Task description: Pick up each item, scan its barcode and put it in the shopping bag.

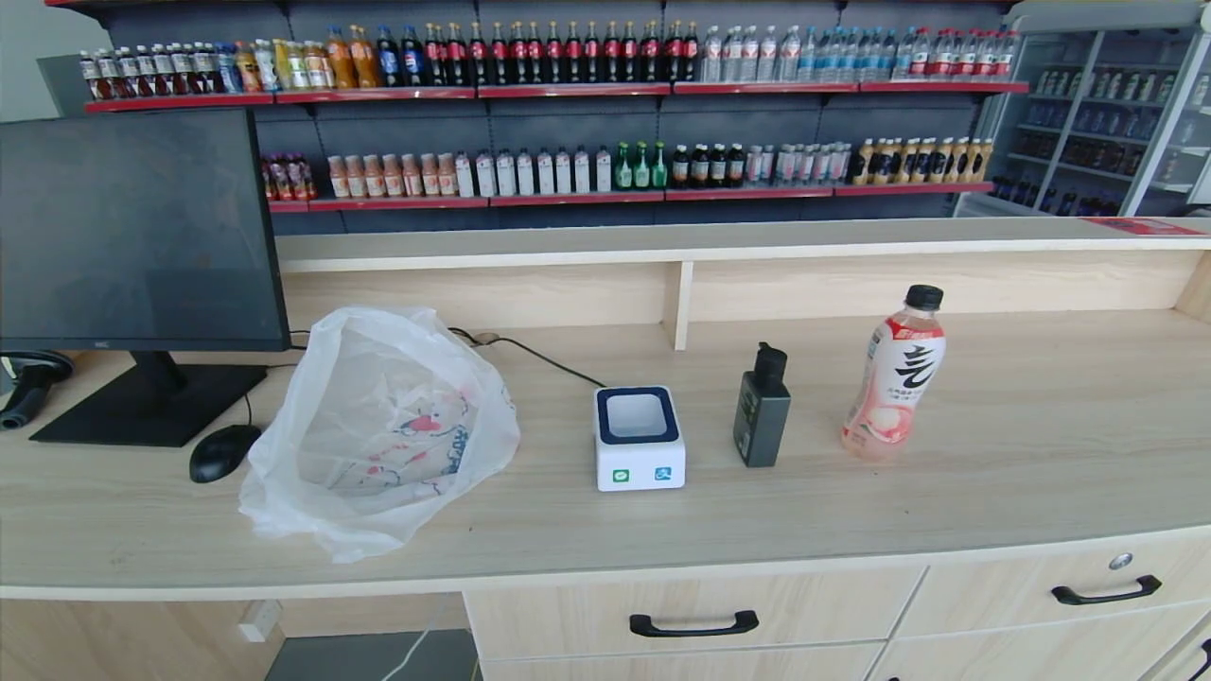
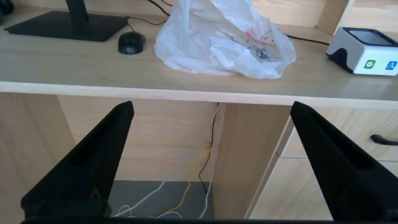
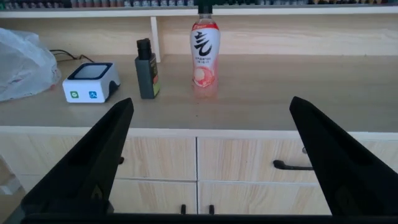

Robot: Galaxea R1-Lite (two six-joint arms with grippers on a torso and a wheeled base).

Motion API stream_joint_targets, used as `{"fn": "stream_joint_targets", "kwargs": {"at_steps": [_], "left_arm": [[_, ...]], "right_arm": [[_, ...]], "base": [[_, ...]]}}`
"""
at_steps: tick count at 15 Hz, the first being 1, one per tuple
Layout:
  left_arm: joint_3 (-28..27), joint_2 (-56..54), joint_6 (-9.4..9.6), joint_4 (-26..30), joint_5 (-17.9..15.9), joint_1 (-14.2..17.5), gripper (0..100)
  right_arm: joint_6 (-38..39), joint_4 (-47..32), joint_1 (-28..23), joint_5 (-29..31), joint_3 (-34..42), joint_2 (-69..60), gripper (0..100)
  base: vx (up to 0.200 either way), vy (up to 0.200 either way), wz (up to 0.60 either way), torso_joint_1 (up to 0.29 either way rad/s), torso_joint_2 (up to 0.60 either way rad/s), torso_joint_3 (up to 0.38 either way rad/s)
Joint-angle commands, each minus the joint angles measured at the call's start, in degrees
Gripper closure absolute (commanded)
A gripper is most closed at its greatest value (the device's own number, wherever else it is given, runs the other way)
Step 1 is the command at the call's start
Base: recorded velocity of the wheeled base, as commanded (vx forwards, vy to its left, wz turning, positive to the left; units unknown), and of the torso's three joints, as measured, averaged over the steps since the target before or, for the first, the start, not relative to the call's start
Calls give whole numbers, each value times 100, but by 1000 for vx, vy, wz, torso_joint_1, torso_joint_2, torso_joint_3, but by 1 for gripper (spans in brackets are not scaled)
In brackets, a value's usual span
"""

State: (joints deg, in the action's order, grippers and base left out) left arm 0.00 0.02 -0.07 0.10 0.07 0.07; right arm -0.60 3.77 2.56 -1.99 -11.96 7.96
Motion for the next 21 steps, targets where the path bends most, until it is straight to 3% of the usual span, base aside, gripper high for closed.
{"fn": "stream_joint_targets", "kwargs": {"at_steps": [1, 5, 8, 11, 13, 17, 19, 21], "left_arm": [[0, -2, -1, -1, 1, -7, 0], [0, -2, -1, -1, 1, 1, 0], [0, -2, -1, -1, 1, 1, 0], [0, -2, -1, -1, 1, 1, 0], [0, -2, -1, -1, 1, -7, 0], [0, -2, -1, -1, 1, 1, 0], [0, -2, -1, -1, 1, 1, 0], [0, -2, -1, -1, 1, 1, 0]], "right_arm": [[-19, 889, 69, -3, -342, 1305, 0], [-345, 3350, 403, -12, -87, 3141, 0], [-424, 4774, 421, -12, 405, 4029, 0], [-424, 6769, 421, -12, 677, 5216, 0], [-432, 7323, 473, -12, 686, 5620, 0], [-591, 7498, 939, -12, 642, 6051, 0], [-591, 8439, 992, -21, 308, 6973, 0], [-608, 8623, 1405, -241, -237, 7554, 0]], "base": [[0, 0, 0, 0, 0, 0], [0, 0, 0, 0, 0, 0], [0, 0, 0, 0, 0, 0], [0, 0, 0, 0, 0, 0], [0, 0, 0, 0, 0, 0], [0, 0, 0, 0, 0, 0], [0, 0, 0, 0, 0, 0], [0, 0, 0, 0, 0, 0]]}}
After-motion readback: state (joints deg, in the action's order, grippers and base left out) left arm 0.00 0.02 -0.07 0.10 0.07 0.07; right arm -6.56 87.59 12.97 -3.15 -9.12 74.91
